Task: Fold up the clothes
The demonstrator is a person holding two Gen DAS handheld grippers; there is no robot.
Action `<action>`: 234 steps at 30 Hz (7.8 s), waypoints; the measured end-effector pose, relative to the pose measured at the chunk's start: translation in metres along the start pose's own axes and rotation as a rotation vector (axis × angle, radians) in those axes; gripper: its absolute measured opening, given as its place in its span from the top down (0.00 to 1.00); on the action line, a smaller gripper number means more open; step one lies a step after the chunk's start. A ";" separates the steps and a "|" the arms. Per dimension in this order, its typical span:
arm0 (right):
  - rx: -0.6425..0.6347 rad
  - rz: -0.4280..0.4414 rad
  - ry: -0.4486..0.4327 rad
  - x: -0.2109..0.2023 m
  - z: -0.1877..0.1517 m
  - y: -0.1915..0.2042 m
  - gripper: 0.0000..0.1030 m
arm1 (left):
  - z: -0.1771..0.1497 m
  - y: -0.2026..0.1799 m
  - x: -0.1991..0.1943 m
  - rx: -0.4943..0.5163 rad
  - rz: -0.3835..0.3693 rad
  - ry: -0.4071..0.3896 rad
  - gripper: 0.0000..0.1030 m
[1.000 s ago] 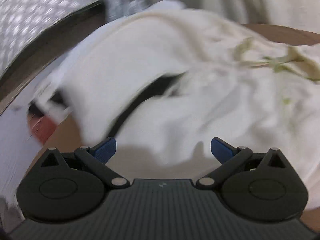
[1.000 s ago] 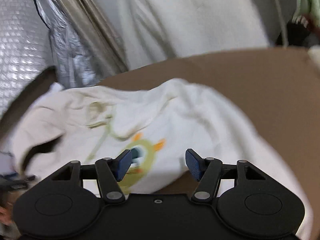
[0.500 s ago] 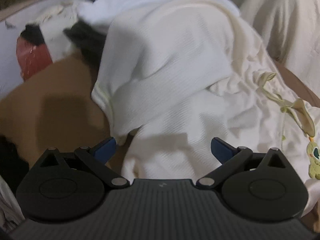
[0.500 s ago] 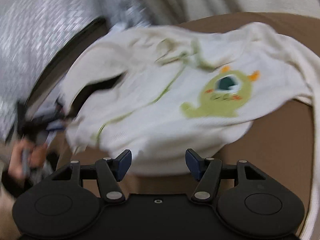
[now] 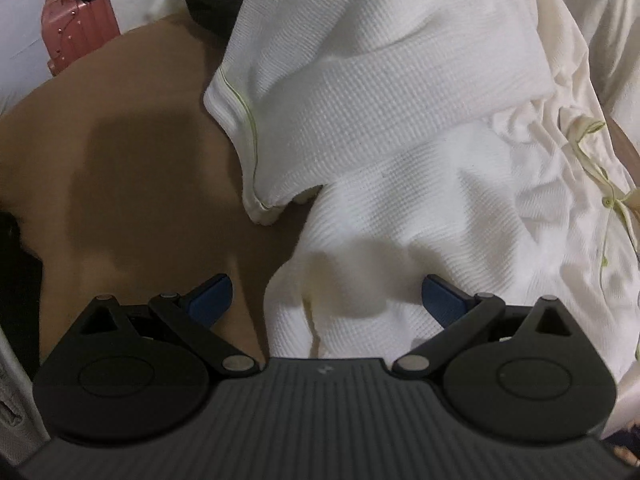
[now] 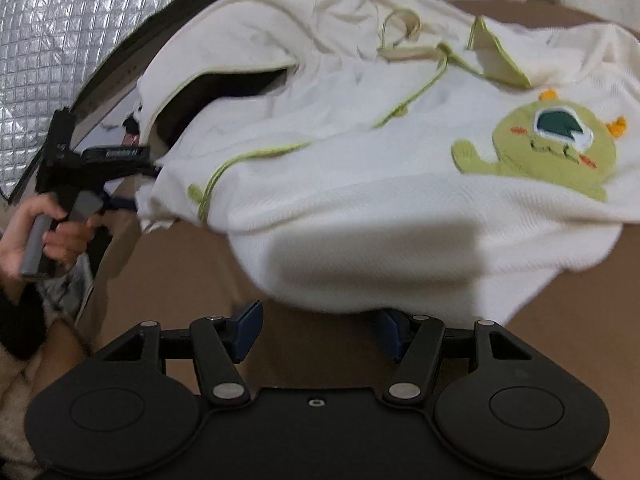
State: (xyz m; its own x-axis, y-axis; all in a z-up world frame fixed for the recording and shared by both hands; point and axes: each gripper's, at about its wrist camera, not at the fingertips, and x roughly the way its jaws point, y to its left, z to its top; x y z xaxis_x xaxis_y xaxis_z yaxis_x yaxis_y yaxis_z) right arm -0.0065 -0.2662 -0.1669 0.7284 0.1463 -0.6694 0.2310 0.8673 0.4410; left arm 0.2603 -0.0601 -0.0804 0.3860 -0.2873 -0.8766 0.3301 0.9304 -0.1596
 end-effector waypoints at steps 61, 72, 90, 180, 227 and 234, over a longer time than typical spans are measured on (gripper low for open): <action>-0.080 -0.224 -0.431 -0.053 0.000 0.029 0.93 | -0.046 -0.101 0.001 0.357 0.072 -0.270 0.56; -0.146 -0.273 -0.470 -0.103 0.059 0.040 0.95 | -0.035 -0.075 -0.056 0.282 -0.027 -0.362 0.74; -0.174 -0.364 -0.063 -0.112 -0.044 -0.019 0.41 | -0.100 -0.149 -0.053 0.588 -0.171 -0.286 0.31; -0.383 -0.417 -0.170 -0.104 -0.049 0.060 0.94 | -0.131 -0.164 -0.038 0.536 -0.659 0.191 0.43; -0.354 -0.718 -0.207 -0.128 0.019 -0.047 0.97 | -0.142 -0.153 -0.060 0.694 -0.026 -0.172 0.04; -0.200 -0.594 -0.138 -0.124 -0.005 -0.076 0.96 | -0.142 -0.167 -0.036 0.735 -0.059 -0.097 0.88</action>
State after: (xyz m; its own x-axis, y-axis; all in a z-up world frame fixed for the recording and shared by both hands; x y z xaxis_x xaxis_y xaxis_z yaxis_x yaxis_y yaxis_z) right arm -0.1171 -0.3480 -0.1204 0.5925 -0.4375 -0.6764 0.5060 0.8555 -0.1101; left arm 0.0685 -0.1721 -0.0865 0.4129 -0.3825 -0.8266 0.8306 0.5304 0.1696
